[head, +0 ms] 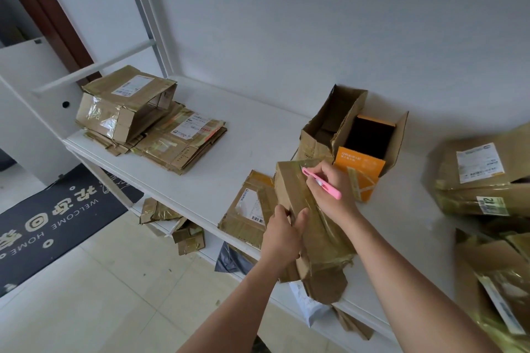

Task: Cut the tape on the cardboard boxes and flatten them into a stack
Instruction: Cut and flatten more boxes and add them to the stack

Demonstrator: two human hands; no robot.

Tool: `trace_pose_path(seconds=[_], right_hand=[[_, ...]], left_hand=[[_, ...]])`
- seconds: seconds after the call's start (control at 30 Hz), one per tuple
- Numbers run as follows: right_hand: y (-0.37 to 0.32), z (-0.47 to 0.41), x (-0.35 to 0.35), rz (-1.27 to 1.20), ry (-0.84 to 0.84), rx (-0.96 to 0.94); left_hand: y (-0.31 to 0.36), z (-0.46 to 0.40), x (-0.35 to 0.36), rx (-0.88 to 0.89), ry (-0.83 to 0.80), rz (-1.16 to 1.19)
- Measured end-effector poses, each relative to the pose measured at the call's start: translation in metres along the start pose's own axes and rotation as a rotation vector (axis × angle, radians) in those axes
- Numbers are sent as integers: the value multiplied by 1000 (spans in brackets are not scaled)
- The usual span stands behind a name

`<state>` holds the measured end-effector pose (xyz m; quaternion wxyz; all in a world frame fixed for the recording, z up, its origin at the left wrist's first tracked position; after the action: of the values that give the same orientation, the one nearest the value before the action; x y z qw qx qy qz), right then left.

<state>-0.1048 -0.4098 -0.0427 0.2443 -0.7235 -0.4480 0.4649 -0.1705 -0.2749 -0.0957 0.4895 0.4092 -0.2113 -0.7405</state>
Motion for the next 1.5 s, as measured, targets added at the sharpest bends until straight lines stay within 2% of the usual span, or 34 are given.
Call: trace_pose_path(seconds=[0.3,0.6,0.83,0.93,1.07,1.2,1.37,1.5], right_hand=[[1,34,-20,-27,-107,162],[-37,116,-53,-46,-182,214],[-50,162,-78,-194,4,263],[-44,164,-84,-332,277,287],[-28,171,-75,-567,566,414],[-30,182,-65,-741,751,509],[-37,183,-68,-670,818,477],[-38,164,-95,-582,848,352]], left_hand=[[-1,-1,0,-13,13,13],[-5,-8,4,-24,39,51],[0,-9,2,-37,61,130],[26,-20,-14,93,43,51],[65,-37,-23,218,-105,-216],[82,-46,-25,200,-208,-86],[89,-50,-34,235,-22,-97],[93,-29,-55,220,232,-215]])
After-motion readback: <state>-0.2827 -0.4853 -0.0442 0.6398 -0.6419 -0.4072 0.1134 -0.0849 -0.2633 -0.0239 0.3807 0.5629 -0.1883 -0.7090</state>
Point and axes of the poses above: each hand's wrist, its own z-axis away from the middle knuckle, its own x-axis out of the palm, y = z × x, the point moved 7 cm from there along -z, towards the middle knuckle, and after that the axes turned 12 degrees about -x, right-handed, at the moved point
